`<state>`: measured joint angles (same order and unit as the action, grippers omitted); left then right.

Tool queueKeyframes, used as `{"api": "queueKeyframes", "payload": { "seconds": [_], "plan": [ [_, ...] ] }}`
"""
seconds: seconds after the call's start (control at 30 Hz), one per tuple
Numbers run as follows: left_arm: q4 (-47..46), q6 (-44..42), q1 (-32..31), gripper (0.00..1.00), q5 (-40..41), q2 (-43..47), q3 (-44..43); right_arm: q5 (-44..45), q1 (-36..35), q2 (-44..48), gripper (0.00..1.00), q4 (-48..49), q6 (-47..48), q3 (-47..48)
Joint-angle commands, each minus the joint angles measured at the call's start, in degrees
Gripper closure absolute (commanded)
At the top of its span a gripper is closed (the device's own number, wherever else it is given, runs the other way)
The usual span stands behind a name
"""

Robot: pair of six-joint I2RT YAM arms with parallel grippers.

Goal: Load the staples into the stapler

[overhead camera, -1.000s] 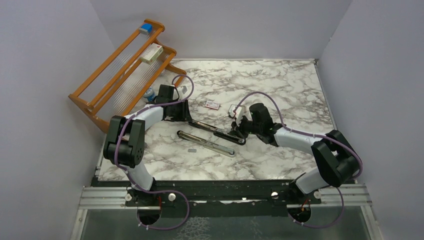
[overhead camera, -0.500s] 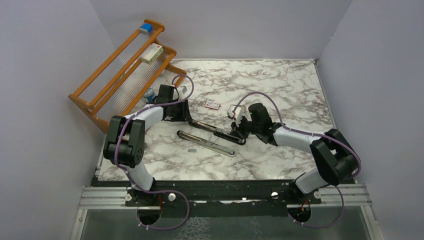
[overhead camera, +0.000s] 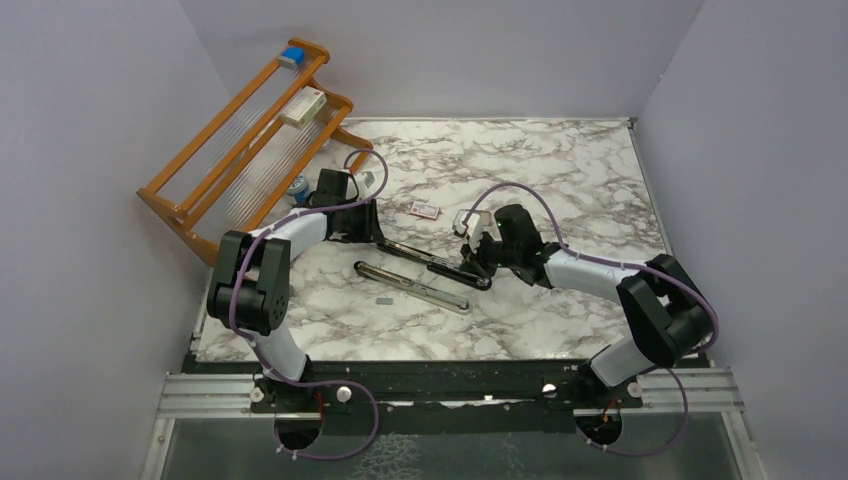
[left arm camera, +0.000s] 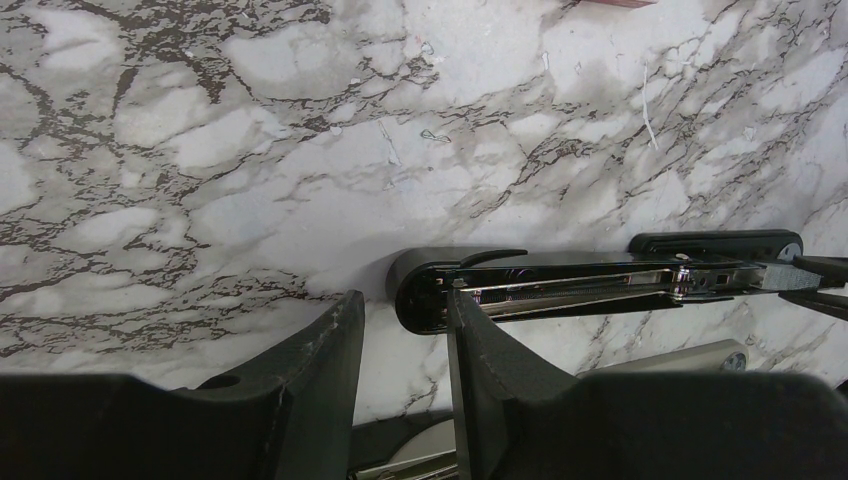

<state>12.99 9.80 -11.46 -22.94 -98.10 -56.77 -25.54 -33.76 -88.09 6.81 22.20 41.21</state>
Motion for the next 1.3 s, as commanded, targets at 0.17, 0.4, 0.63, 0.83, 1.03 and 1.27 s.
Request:
{"api": "queueKeyframes", "payload": {
  "seconds": [0.17, 0.4, 0.63, 0.83, 1.03, 1.27],
  "plan": [
    [1.37, -1.16, 0.03, 0.62, 1.38, -1.66, -0.64, -1.74, -0.12, -0.97, 0.99, -3.72, 1.02, 2.39],
    [1.51, -1.27, 0.08, 0.62, 1.97, -1.43, -0.66, -2.16, -0.17, -1.11, 0.99, -6.64, 0.91, 3.45],
    [1.71, -1.27, 0.06, 0.62, 2.27, -1.57, -0.71, -2.01, -0.16, -1.15, 0.99, -9.0, 0.34, 4.11],
    [1.78, -1.39, 0.12, 0.62, 2.44, -1.67, -0.81, -1.44, -0.25, -2.09, 0.99, -11.07, 0.15, 5.16],
    [1.93, -1.44, 0.07, 0.62, 2.68, -1.9, -0.94, -0.2, -0.26, -3.48, 0.99, -12.68, -0.29, 6.39],
    [1.95, -1.51, 0.05, 0.63, 2.87, -1.9, -0.89, 0.85, -0.26, -4.73, 0.99, -14.4, -1.22, 7.51]
  ]
}}
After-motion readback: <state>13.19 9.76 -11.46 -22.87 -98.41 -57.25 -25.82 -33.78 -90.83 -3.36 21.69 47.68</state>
